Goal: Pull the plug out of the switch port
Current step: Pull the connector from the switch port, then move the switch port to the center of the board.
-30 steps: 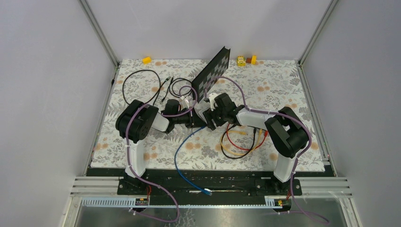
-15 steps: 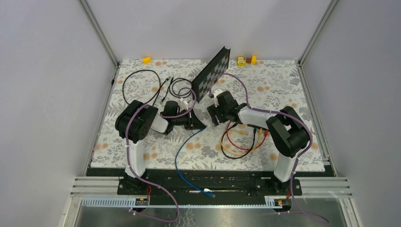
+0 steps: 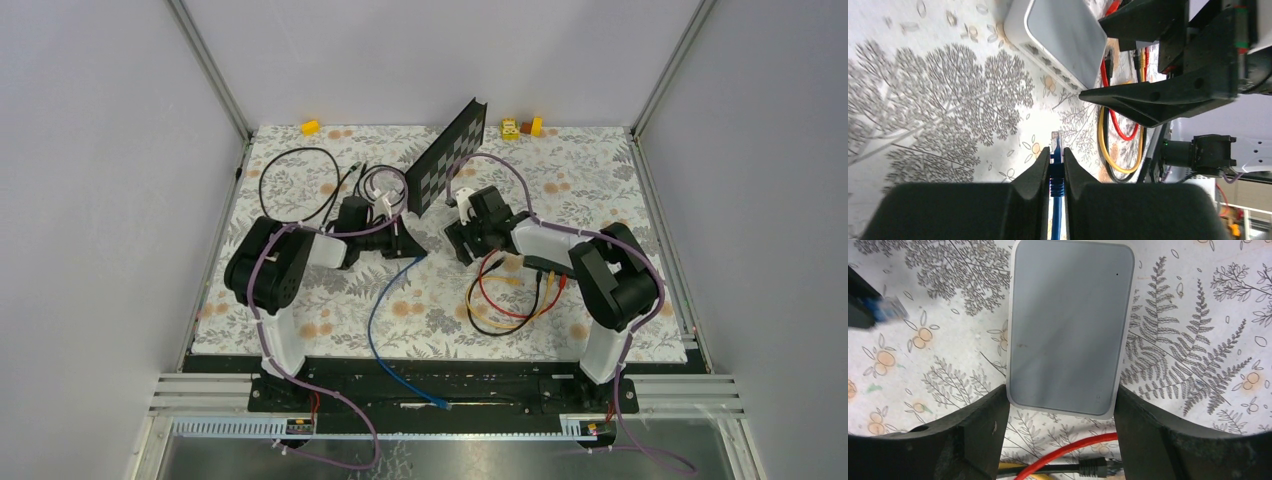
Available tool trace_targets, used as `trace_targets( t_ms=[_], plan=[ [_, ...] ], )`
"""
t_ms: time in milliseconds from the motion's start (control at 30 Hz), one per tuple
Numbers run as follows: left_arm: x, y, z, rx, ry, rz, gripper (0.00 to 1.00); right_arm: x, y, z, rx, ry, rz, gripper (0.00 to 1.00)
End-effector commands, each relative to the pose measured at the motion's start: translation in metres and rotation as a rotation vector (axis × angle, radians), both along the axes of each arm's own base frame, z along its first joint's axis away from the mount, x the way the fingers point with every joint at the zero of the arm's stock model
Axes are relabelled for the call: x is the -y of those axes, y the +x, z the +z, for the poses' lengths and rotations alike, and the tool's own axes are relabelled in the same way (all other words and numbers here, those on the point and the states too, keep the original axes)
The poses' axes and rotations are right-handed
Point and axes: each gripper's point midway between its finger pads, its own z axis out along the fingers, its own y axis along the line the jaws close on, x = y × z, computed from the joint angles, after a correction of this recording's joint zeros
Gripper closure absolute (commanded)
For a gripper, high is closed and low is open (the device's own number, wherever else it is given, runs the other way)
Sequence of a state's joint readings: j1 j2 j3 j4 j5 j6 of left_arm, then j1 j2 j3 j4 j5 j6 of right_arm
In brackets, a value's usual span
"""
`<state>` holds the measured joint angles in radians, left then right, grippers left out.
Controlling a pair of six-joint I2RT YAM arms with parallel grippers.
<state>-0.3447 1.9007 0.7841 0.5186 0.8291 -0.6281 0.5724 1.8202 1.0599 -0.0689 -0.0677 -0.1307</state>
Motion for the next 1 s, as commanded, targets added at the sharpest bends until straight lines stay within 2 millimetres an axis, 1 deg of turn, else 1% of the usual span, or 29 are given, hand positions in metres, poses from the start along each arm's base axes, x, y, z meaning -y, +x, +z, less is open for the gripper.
trace_targets(
  t_ms=[0, 33, 133, 200, 300, 400, 500, 567, 667, 800, 867, 967],
  plan=[
    [-0.006, 0.024, 0.033, 0.169, 0.022, -0.006, 1.00, 0.011, -0.001, 0.012, -0.022, -0.007, 0.097, 0.48],
    [-0.007, 0.026, 0.037, 0.181, 0.022, -0.004, 1.00, 0.012, -0.002, 0.011, -0.032, -0.011, 0.124, 0.45],
    [-0.012, 0.029, 0.044, 0.201, 0.025, 0.002, 1.00, 0.017, -0.008, 0.009, -0.043, -0.040, 0.192, 0.44],
    [-0.016, 0.032, 0.049, 0.217, 0.024, 0.010, 1.00, 0.014, -0.013, 0.008, -0.048, -0.032, 0.250, 0.47],
    [-0.022, 0.036, 0.057, 0.244, 0.041, 0.021, 1.00, 0.012, -0.015, 0.010, -0.047, -0.036, 0.322, 0.54],
    [-0.029, 0.041, 0.066, 0.271, 0.063, 0.038, 1.00, 0.011, -0.008, 0.012, -0.019, -0.076, 0.406, 0.58],
    [-0.035, 0.043, 0.073, 0.292, 0.077, 0.052, 1.00, 0.015, 0.001, 0.012, -0.001, -0.133, 0.484, 0.58],
    [-0.038, 0.043, 0.078, 0.304, 0.079, 0.059, 1.00, 0.020, 0.011, 0.010, 0.000, -0.164, 0.512, 0.52],
    [-0.042, 0.041, 0.083, 0.322, 0.087, 0.062, 1.00, 0.026, 0.027, 0.009, 0.003, -0.202, 0.535, 0.40],
    [-0.045, 0.039, 0.089, 0.336, 0.092, 0.067, 1.00, 0.036, 0.043, 0.004, 0.013, -0.258, 0.550, 0.26],
    [-0.046, 0.038, 0.092, 0.339, 0.091, 0.067, 1.00, 0.041, 0.047, 0.001, 0.012, -0.277, 0.552, 0.20],
    [-0.048, 0.037, 0.096, 0.344, 0.091, 0.070, 1.00, 0.046, 0.052, 0.000, 0.009, -0.290, 0.555, 0.07]
  ],
)
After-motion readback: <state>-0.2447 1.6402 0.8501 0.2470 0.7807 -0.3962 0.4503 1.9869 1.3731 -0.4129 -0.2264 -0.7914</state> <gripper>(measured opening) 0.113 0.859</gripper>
